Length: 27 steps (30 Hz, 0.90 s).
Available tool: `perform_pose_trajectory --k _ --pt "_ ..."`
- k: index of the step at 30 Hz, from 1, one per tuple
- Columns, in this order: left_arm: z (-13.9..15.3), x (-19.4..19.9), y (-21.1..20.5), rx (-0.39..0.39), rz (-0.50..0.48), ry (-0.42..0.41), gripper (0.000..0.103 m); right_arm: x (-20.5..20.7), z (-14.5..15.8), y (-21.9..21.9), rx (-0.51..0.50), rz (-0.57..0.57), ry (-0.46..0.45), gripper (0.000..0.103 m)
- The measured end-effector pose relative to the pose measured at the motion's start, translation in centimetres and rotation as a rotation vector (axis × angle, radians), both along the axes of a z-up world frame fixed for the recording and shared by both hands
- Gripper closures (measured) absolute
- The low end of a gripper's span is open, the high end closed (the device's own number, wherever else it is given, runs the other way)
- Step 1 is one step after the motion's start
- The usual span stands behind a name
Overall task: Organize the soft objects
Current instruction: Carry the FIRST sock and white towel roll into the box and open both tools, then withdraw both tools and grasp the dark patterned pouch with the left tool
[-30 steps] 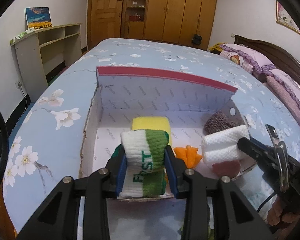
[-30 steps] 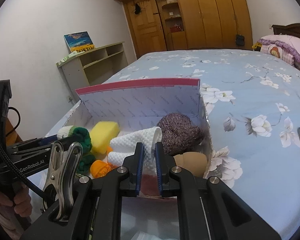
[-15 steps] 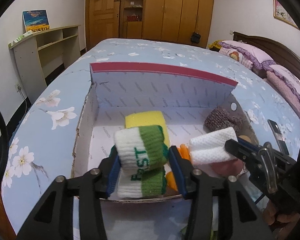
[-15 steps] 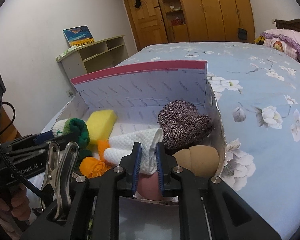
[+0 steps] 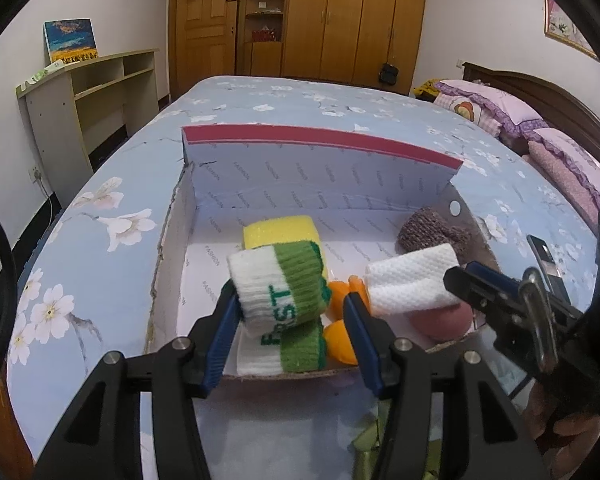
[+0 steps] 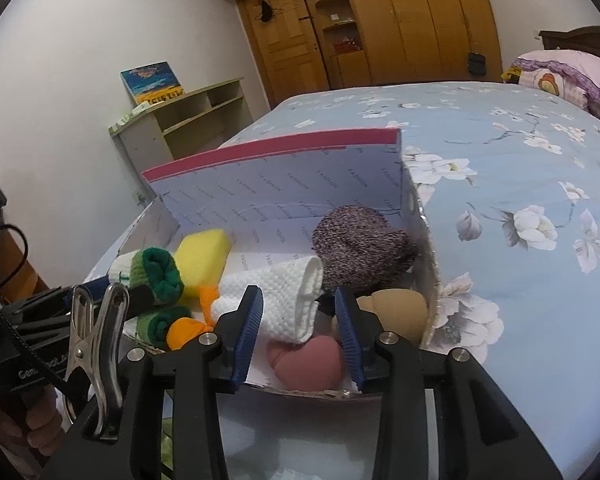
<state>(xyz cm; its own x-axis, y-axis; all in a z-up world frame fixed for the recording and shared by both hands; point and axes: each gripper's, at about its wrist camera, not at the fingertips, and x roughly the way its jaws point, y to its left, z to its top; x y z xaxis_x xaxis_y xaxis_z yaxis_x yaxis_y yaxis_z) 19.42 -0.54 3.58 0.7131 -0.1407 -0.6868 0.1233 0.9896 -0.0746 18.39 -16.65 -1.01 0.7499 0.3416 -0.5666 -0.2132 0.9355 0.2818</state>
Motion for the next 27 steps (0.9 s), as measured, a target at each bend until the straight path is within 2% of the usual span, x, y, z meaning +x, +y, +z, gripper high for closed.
perform_pose_trajectory --k 15,27 --pt "2.0 -3.5 0.7 -0.019 0.002 -0.030 0.047 -2.9 2.1 -0.5 0.001 0.004 -0.021 0.063" --pt "2.3 -6.5 1.2 -0.017 0.007 -0.005 0.047 -6.1 2.5 -0.9 -0.008 0.000 -0.012 0.063"
